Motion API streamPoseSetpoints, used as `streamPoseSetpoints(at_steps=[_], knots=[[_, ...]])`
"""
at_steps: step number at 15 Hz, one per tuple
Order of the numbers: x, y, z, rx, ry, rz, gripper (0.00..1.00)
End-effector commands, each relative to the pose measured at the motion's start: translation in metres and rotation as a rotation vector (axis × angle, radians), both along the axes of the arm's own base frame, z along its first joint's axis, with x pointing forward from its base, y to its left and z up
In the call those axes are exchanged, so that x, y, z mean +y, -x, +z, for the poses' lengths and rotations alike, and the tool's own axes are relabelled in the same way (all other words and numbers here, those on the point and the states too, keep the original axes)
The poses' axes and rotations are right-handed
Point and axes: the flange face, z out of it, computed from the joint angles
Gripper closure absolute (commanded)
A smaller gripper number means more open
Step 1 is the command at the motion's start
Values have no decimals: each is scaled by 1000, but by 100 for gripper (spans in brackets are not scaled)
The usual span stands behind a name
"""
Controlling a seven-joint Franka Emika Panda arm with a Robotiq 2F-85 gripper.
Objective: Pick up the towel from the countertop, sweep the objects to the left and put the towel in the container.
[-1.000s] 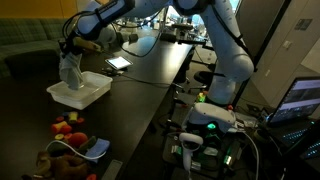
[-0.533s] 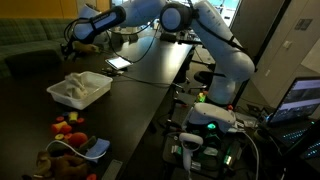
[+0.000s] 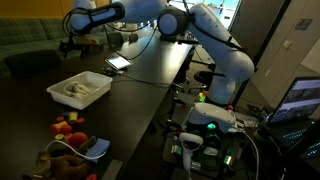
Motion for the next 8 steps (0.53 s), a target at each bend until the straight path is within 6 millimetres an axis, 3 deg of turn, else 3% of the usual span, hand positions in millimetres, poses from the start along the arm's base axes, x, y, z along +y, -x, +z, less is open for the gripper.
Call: streamPoseSetpoints(at_steps=[1, 8], knots=[[-10, 31, 36, 148, 9, 110, 0], [-53, 114, 62, 372, 29, 185, 0]])
